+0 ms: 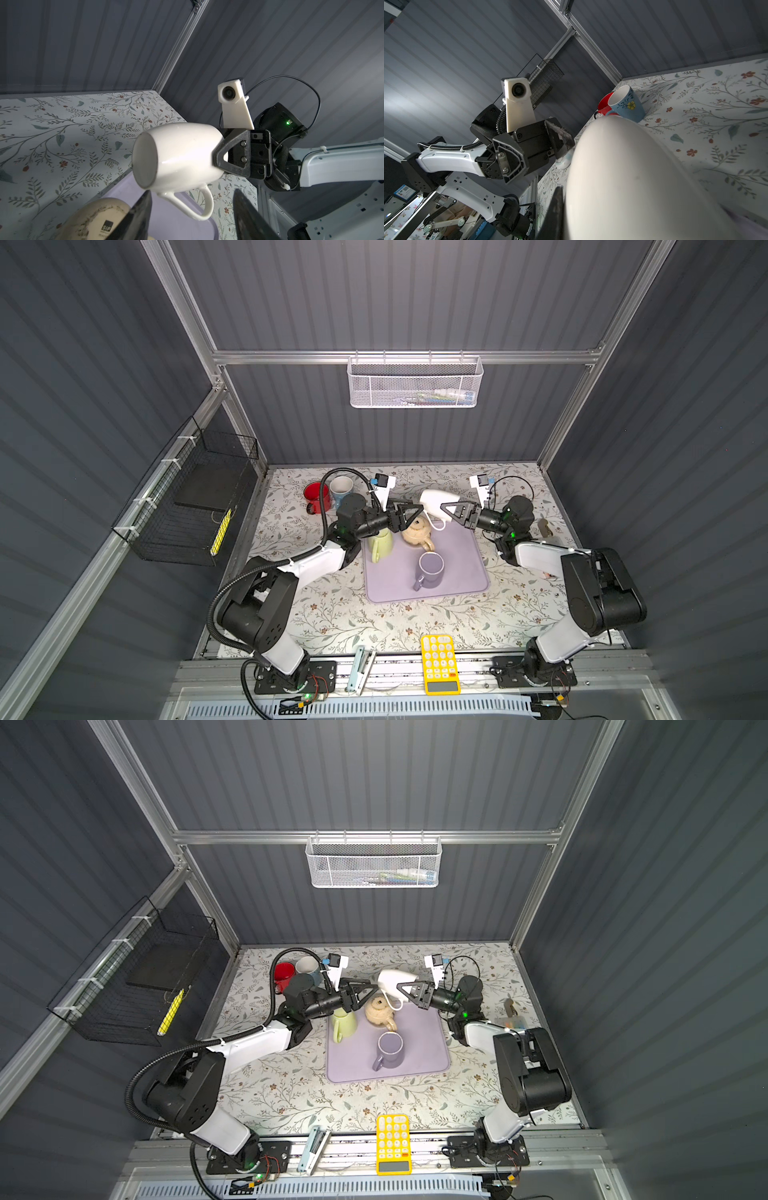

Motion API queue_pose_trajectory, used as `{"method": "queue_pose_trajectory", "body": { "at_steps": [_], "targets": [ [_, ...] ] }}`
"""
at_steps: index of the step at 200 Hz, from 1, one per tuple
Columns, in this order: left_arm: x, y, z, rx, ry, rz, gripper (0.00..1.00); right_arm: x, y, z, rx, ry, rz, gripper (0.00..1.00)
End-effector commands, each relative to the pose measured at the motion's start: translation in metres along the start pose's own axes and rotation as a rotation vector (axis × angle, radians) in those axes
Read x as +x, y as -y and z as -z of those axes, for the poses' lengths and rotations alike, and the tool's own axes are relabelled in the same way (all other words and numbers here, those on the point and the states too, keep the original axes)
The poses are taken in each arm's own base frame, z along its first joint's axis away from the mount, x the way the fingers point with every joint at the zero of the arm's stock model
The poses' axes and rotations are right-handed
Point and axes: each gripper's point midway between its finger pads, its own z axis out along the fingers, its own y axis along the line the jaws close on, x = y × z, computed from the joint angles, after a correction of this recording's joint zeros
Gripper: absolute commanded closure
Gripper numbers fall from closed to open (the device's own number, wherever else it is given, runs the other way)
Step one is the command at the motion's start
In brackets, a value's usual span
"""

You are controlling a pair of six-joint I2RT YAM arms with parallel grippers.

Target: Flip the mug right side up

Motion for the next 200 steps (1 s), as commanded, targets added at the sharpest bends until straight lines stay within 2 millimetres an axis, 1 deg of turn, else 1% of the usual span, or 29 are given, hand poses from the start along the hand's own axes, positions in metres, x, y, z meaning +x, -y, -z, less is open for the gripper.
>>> {"method": "queue_pose_trajectory", "body": {
  "at_steps": [1, 41, 90, 142, 177, 180, 200],
  "targets": [
    [0.003, -0.004, 0.01, -0.052, -0.046, -0.051, 0.38, -0.013, -0.012, 0.002, 0.018, 0.0, 0.097, 1.0],
    [0.007, -0.005, 0.019, -0.112, -0.139, -0.1, 0.38, -0.009, -0.007, 0.007, 0.102, -0.042, 0.101, 1.0],
    [0.007, -0.004, 0.044, -0.23, -0.262, -0.196, 0.38, -0.002, 0.005, 0.016, 0.241, -0.122, 0.09, 1.0],
    [0.012, -0.005, 0.066, -0.314, -0.368, -0.241, 0.38, -0.005, 0.012, 0.025, 0.346, -0.184, 0.093, 1.0],
    [0.017, -0.007, 0.077, -0.351, -0.447, -0.284, 0.38, -0.008, 0.021, 0.035, 0.443, -0.22, 0.08, 1.0],
    [0.016, -0.012, 0.079, -0.379, -0.451, -0.296, 0.38, -0.008, 0.022, 0.036, 0.451, -0.222, 0.079, 1.0],
    [0.019, -0.016, 0.086, -0.41, -0.493, -0.33, 0.38, -0.01, 0.027, 0.042, 0.507, -0.243, 0.081, 1.0]
  ]
}}
